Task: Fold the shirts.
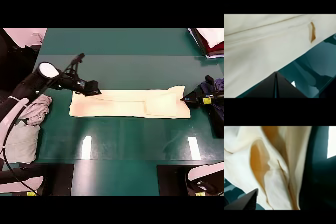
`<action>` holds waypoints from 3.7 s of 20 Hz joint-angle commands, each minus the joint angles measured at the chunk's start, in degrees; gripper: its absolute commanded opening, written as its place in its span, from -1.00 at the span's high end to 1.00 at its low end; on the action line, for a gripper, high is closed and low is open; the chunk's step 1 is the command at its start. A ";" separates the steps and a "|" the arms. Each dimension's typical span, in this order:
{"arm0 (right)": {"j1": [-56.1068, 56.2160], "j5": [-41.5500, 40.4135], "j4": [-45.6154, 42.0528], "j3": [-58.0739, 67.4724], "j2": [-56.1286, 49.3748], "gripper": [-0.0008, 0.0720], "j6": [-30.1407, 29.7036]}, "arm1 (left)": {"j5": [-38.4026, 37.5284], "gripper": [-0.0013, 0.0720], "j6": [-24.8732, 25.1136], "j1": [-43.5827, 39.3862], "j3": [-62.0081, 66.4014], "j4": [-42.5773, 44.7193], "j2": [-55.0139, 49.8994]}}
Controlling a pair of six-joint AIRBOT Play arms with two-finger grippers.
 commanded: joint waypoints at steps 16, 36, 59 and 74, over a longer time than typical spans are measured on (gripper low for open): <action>15.30 6.08 3.41 13.18 14.93 0.92 12.20 | 5.33 0.90 -5.88 -12.20 24.28 -2.12 -27.23; 39.54 0.46 3.26 27.63 17.88 0.93 22.21 | -6.69 0.90 -5.81 -13.99 34.38 17.84 -30.60; 75.34 -25.83 -3.72 41.88 -4.22 -0.44 8.04 | -23.63 0.90 -3.87 20.48 34.29 28.17 3.19; 38.14 -13.66 3.48 -0.17 5.42 -0.91 19.23 | -24.83 0.90 -3.87 20.31 34.01 25.00 3.06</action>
